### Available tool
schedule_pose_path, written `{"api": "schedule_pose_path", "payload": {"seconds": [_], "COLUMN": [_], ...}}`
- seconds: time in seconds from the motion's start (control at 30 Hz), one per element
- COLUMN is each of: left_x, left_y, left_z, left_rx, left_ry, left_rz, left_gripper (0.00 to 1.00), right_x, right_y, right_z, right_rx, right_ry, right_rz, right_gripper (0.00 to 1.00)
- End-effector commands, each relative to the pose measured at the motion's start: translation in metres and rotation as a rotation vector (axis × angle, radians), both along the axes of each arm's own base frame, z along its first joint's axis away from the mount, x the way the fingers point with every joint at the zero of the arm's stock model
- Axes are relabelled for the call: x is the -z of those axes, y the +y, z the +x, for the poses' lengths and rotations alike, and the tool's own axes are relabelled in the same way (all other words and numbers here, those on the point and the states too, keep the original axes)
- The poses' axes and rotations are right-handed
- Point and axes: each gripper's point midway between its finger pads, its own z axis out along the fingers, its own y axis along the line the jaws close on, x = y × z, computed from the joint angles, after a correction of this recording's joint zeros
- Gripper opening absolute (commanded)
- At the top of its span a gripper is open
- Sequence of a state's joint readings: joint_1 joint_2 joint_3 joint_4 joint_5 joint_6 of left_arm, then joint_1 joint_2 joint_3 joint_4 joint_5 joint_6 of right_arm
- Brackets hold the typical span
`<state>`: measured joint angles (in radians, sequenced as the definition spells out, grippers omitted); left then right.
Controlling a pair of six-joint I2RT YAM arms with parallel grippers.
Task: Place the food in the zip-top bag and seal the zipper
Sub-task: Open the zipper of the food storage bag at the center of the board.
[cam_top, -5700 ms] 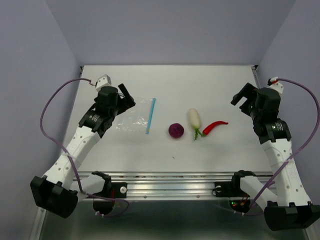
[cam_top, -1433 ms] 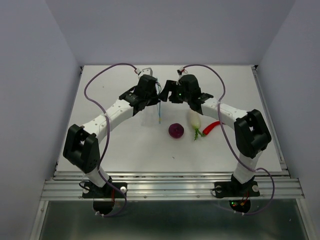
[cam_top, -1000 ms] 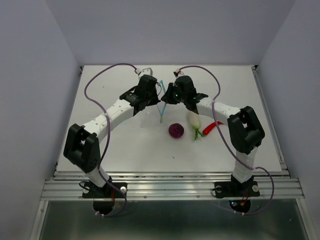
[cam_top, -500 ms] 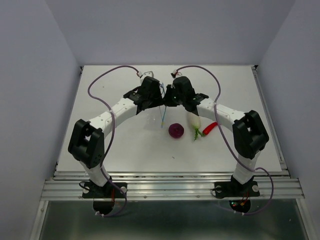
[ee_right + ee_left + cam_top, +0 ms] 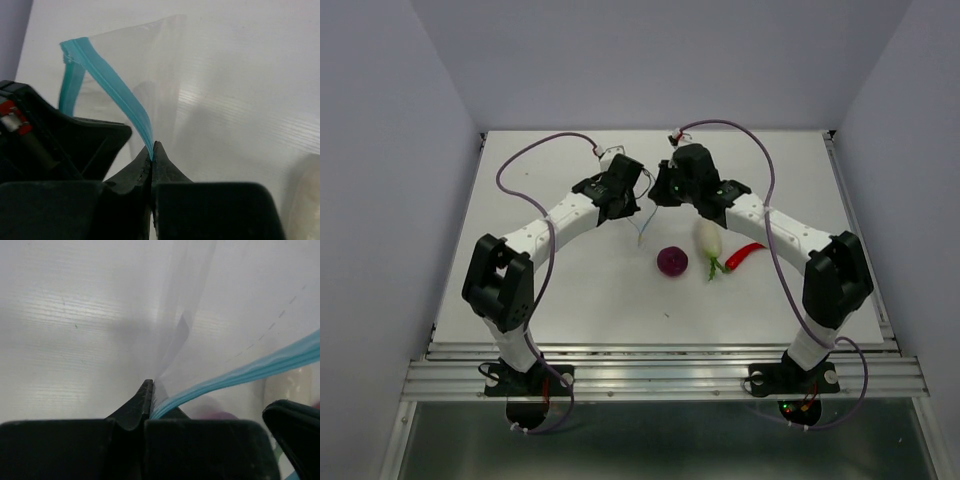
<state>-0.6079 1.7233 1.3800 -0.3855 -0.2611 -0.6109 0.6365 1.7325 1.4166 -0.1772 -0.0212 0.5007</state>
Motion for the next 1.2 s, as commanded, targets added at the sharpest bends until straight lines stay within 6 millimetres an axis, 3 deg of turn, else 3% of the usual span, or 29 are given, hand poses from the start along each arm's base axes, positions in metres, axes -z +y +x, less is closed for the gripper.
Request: {"api": "schedule_pose_path", "payload": {"seconds": [0.0, 0.17, 0.27, 0.37, 0.53, 0.7, 0.8, 0.9, 1.0, 1.13, 1.17], "left_x": [-0.034, -0.038, -0.036, -0.037, -0.040, -0.032, -0.031, -0.026, -0.022, -0.018, -0.014], "left_y": [0.019, 0.041, 0.046, 0.049, 0.031, 0.012, 0.004, 0.000, -0.002, -0.003, -0.003], "left_z": [0.005, -0.005, -0.009, -0.009, -0.003, 0.006, 0.012, 0.015, 0.016, 0.016, 0.016], "left_rx": [-0.079, -0.111, -0.106, -0.112, -0.043, 0.009, 0.015, 0.014, 0.016, 0.013, 0.013], "left_ry": [-0.055, -0.040, -0.036, -0.037, -0.053, -0.037, -0.031, -0.018, -0.006, 0.007, 0.017], "left_rz": [0.060, 0.132, 0.134, 0.136, 0.081, 0.047, 0.033, 0.037, 0.044, 0.061, 0.071], "left_gripper": [0.00, 0.00, 0.00, 0.00, 0.00, 0.00, 0.00, 0.00, 0.00, 0.00, 0.00], "right_x": [0.008, 0.026, 0.033, 0.038, 0.043, 0.040, 0.027, 0.021, 0.012, -0.015, -0.021], "right_y": [-0.034, -0.103, -0.133, -0.147, -0.128, -0.089, -0.071, -0.062, -0.055, -0.038, -0.034], "right_z": [0.012, 0.029, 0.037, 0.040, 0.037, 0.027, 0.020, 0.014, 0.010, 0.003, 0.001], "right_rx": [0.140, 0.358, 0.411, 0.435, 0.339, 0.134, 0.042, -0.023, -0.080, -0.174, -0.193], "right_ry": [-0.007, 0.035, 0.070, 0.085, 0.112, 0.110, 0.083, 0.063, 0.044, -0.004, -0.008], "right_rz": [-0.192, -0.354, -0.350, -0.355, -0.310, -0.184, -0.109, -0.076, -0.050, 0.031, 0.054], "right_gripper": [0.01, 0.01, 0.01, 0.01, 0.01, 0.01, 0.01, 0.11, 0.32, 0.54, 0.66]}}
